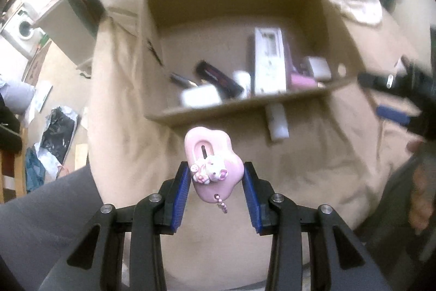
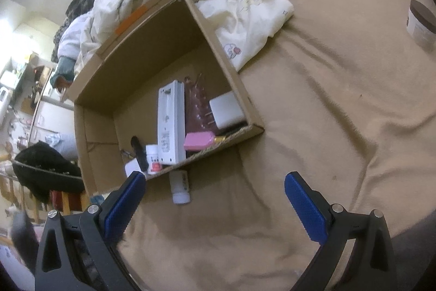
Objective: Organize rigid objects
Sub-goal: 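Hold the keychain with the left tool while the right tool grasps the white pill bottle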
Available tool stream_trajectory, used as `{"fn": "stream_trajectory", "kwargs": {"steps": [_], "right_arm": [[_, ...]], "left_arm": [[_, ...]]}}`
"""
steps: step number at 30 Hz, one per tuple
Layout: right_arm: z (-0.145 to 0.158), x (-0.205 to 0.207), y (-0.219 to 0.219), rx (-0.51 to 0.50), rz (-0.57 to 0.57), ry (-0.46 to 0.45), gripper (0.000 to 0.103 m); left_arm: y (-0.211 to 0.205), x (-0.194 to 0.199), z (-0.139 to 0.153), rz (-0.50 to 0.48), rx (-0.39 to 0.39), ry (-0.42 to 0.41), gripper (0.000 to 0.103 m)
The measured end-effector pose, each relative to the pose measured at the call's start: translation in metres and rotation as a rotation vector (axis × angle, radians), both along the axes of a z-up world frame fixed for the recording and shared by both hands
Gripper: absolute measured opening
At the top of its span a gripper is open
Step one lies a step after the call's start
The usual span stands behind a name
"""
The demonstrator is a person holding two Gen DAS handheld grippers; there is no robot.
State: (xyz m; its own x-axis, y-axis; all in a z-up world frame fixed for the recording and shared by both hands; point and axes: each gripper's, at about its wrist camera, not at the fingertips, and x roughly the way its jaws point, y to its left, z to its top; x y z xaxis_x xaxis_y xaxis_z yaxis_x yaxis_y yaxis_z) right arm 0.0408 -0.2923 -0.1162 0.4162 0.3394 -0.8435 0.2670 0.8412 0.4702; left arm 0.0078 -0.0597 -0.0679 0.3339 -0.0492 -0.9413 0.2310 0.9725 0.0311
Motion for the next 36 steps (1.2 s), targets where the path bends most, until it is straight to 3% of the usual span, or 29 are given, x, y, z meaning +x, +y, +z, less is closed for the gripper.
{"fn": "stream_trajectory", "kwargs": {"steps": [8,14,18,25,28,33,36], "right_arm": [[-0.016,0.0,0.024,-0.051,0.088,0.066,0.103],[-0.035,0.009,0.063,-0.137,0.238,0.118,0.103],[-0.047,0.018,0.096,-0.191,0.328,0.131,0.103],[-0.059,0.034,0.138,-0.238,0.337,0.111,0.103],[-0.065,0.041,0.153,-0.307,0.348,0.108,0.09],[-0.071,0.044,0.157,-0.347,0.316,0.12,0.083],[-0.067,0.042,0.158,-0.358,0.325,0.109,0.068]], "left_arm": [[0.036,0.019,0.01,0.026,-0.016,-0.074,0.035],[0.061,0.031,-0.004,0.124,-0.144,-0.001,0.035],[0.063,0.029,0.002,0.111,-0.142,-0.022,0.035],[0.06,0.027,0.002,0.099,-0.167,-0.009,0.035],[0.059,0.026,0.002,0.095,-0.165,-0.011,0.035],[0.06,0.024,-0.001,0.1,-0.149,-0.005,0.035],[0.059,0.024,-0.002,0.101,-0.142,-0.007,0.035]]}}
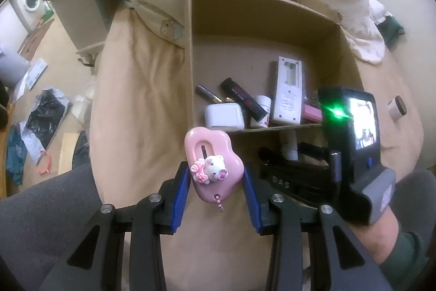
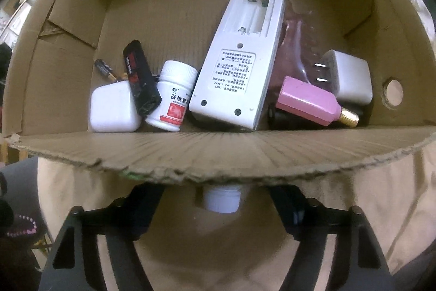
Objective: Organize rigid objects
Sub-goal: 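Hold the keychain with the left tool while the right tool grasps the white pill bottle, then carry the keychain and pill bottle into the box and open both tools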
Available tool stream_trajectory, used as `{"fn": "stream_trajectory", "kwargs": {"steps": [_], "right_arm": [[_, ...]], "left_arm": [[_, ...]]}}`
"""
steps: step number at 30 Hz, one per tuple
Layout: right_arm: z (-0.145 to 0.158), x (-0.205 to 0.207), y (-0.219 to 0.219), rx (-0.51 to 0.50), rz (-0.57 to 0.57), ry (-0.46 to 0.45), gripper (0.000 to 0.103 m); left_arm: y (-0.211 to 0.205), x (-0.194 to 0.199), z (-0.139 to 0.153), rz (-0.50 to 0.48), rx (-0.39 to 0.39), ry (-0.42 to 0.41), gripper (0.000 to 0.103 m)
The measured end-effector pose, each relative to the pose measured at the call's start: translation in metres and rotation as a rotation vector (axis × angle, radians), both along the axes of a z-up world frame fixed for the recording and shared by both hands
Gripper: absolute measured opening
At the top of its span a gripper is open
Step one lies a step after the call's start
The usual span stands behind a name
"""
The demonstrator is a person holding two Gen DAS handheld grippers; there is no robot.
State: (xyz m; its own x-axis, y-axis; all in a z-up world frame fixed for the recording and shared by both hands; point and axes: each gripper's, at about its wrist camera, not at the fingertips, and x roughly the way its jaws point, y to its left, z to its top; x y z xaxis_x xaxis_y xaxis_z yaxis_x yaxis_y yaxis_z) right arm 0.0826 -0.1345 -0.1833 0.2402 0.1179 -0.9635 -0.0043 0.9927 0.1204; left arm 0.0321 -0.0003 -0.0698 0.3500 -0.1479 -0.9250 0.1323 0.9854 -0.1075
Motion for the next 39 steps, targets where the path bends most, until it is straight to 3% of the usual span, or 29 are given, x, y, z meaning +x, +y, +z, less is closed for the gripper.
{"fn": "stream_trajectory", "kwargs": {"steps": [2,4,15,22,27,39], "right_arm": [[0.003,-0.002,0.001,-0.012,0.014,-0.006,0.037],[0.006,-0.005,0.003,-0.007,0.027,-0.006,0.029],[0.038,-0.037,-0.002,0.089,0.072,-0.004,0.029],[0.076,-0.075,-0.045,0.172,0.065,-0.055,0.029],[0.105,-0.088,-0.076,0.255,0.03,-0.113,0.029],[0.145,-0.048,-0.112,0.326,-0.006,-0.239,0.029]], "left_arm": [[-0.001,0.0,-0.001,-0.001,0.009,-0.001,0.035],[-0.003,0.0,-0.003,-0.001,0.019,0.0,0.035],[0.001,0.002,-0.008,0.019,0.042,0.0,0.035],[-0.006,-0.001,-0.007,0.0,0.06,-0.013,0.035],[-0.005,0.003,-0.005,-0.01,0.016,0.025,0.035],[-0.027,0.028,0.051,-0.067,0.025,-0.096,0.035]]}}
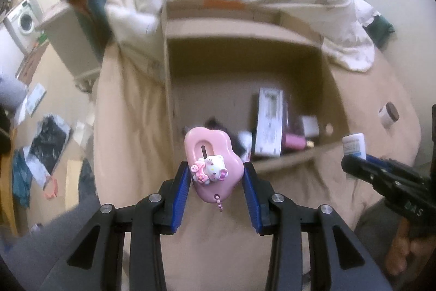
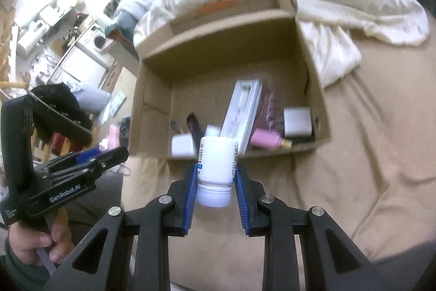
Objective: Organize rigid objects
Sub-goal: 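Carry the keychain and pill bottle into the box and open both tools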
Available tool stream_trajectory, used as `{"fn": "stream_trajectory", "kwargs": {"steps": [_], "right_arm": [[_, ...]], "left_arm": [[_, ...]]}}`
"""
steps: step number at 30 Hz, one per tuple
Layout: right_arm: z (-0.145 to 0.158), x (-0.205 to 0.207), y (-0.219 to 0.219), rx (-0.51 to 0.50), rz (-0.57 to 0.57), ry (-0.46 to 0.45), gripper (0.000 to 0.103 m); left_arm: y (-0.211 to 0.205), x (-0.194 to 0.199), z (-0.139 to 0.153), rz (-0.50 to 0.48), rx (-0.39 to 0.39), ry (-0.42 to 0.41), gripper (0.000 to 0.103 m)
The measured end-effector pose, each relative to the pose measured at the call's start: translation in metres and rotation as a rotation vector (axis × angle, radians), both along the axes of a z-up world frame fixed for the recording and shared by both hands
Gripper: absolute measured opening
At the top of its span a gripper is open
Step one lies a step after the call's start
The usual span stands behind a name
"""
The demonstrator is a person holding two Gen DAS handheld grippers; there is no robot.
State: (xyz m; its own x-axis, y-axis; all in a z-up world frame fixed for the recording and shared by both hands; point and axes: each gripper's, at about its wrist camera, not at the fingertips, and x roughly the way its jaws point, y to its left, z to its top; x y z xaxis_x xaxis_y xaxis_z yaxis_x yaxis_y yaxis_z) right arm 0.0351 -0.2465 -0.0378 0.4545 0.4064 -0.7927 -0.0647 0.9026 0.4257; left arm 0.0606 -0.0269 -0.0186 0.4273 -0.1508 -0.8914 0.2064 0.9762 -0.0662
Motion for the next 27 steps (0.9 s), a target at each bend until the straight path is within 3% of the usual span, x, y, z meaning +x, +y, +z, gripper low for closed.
{"fn": "stream_trajectory", "kwargs": {"steps": [8,12,19,27], "right_arm": [[-0.001,0.051,-0.008,-0.039,-0.015,-0.034,0.029],[-0.015,0.069,-0.011,-0.043,-0.028,-0.028,0.029],[-0.045,0.082,-0.013,-0.032,-0.032,0.01,0.029],[-0.058,0.087,-0.012,-0.048,-0.03,0.043,0.029]], "left_arm": [[-0.024,0.041,0.015,-0.04,0.054,-0.062,0.035],[-0.042,0.059,-0.001,-0.068,0.083,-0.056,0.035],[-0.057,0.075,-0.055,-0.087,0.119,0.015,0.035],[-0.057,0.082,-0.078,-0.089,0.16,0.041,0.035]]}}
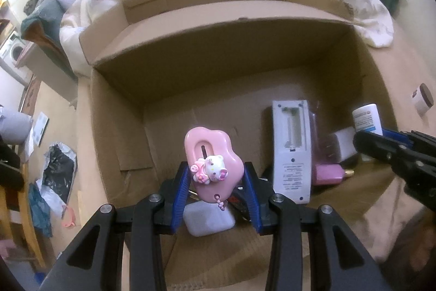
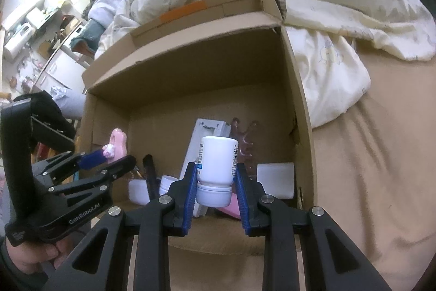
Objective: Organize rigid objects
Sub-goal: 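Carry the keychain and pill bottle into the box and open both tools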
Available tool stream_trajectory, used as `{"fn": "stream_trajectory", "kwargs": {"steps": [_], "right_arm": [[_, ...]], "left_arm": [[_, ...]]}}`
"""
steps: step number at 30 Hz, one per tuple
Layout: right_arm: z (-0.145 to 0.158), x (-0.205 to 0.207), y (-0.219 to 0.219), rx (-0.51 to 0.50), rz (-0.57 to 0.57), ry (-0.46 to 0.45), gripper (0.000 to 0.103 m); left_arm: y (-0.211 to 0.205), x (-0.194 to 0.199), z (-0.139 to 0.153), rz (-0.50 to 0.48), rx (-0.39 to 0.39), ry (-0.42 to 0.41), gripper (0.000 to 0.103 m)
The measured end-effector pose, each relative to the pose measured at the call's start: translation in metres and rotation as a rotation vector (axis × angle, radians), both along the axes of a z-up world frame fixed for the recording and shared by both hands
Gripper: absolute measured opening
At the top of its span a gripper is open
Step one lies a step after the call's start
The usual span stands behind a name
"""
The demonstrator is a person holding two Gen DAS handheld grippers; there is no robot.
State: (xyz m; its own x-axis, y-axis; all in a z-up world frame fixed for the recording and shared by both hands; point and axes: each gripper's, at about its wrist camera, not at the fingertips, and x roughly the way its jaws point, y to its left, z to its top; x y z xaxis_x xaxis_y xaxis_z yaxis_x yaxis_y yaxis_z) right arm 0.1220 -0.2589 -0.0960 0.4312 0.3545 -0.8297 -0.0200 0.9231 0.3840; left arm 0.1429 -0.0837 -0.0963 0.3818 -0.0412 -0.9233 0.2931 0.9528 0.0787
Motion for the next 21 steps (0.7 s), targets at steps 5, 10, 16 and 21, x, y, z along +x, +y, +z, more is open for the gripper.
{"fn": "stream_trajectory", "kwargs": {"steps": [5,10,16,21], "right_arm": [[-0.003,0.001,0.004,-0.015,0.009,0.012,0.029],[-0.005,0.001,0.004,-0.019,0.012,0.024,0.029],[-0.004,0.0,0.003,-0.012,-0.001,0.013,0.029],[0.003,0.0,0.002,-0.013,-0.013,-0.02,0.029]], "left_arm": [[0.001,0.001,-0.007,0.011,0.005,0.013,0.035],[-0.002,0.0,-0.008,0.007,0.008,0.008,0.035],[-0.002,-0.001,-0.011,0.011,0.018,0.008,0.035],[-0.004,-0.002,-0.011,0.021,0.032,-0.01,0.057]]}}
